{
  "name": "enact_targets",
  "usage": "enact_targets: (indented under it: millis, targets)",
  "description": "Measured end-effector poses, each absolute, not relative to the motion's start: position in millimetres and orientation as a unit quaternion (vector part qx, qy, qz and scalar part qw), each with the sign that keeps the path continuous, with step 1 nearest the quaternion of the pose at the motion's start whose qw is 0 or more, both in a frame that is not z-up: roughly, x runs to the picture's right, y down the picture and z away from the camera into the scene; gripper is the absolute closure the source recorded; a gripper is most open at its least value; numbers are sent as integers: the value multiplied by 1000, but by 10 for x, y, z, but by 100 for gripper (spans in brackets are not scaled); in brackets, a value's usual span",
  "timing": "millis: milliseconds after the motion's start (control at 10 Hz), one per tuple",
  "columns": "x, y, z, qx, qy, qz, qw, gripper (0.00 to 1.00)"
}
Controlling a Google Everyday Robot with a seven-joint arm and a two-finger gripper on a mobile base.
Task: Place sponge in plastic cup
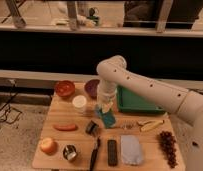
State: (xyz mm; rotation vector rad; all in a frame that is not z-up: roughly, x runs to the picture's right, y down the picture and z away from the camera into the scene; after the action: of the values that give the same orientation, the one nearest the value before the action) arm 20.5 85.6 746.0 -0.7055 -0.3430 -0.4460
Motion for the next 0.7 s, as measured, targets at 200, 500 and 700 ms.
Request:
enact_targets:
  millis: [200,500,700]
  targets:
    - [226,829,7482,-340,-166,-214,901,100]
    - [215,831,7483,-340,-167,-215,900,100]
    - [218,833,7483,-340,-166,-215,900,100]
